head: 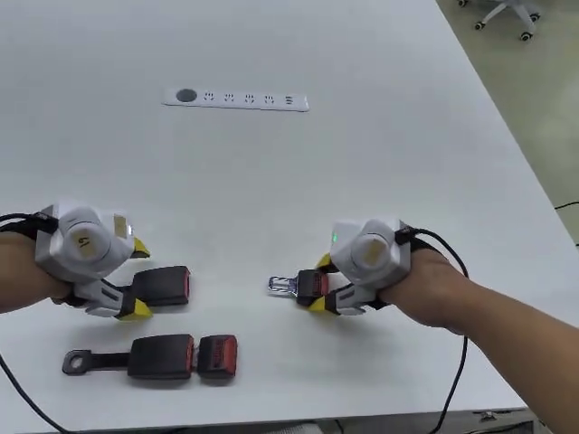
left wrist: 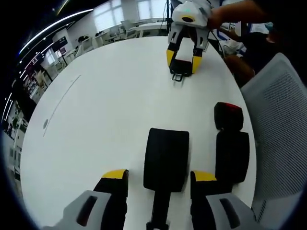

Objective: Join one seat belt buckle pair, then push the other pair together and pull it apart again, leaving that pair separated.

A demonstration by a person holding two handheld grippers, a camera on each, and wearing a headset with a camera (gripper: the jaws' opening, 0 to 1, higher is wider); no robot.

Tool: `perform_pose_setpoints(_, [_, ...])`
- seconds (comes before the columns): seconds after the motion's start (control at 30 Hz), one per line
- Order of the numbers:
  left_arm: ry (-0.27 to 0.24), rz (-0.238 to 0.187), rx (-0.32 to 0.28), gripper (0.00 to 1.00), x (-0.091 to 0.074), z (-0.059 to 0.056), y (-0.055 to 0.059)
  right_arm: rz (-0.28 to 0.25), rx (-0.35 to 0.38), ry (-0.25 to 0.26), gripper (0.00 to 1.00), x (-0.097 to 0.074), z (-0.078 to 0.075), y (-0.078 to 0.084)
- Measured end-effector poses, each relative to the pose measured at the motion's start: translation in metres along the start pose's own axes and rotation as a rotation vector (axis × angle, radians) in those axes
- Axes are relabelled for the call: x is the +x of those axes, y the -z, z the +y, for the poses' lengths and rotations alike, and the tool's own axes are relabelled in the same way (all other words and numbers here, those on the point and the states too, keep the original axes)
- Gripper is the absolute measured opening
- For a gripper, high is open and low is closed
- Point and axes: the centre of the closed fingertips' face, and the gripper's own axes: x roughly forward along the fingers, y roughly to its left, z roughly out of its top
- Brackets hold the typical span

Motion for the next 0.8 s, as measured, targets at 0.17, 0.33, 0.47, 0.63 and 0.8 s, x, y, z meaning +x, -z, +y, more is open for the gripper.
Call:
perform_pose_setpoints(0.17, [0.017,-0.022,0.007,0.48,0.001,0.0,-0.004,-0.022,0.023,-0.009,0.33,0.004,-0.003,0.002])
perform_pose_setpoints(0.33, [0.057,-0.029,0.039,0.37,0.002,-0.009,-0.005,-0.032,0.031,-0.005,0.33,0.002,-0.001,0.0])
perform_pose_setpoints(0.47, [0.066,-0.033,0.05,0.35,0.003,-0.01,-0.006,-0.016,0.023,-0.009,0.33,0.002,-0.001,-0.002])
perform_pose_setpoints(0.63, [0.07,-0.03,0.058,0.34,0.005,-0.009,-0.005,-0.001,0.011,-0.016,0.33,0.002,0.0,-0.002])
perform_pose_setpoints(0.8, [0.076,-0.026,0.059,0.34,0.007,-0.009,-0.004,0.031,0.002,-0.019,0.33,0.004,0.002,-0.004])
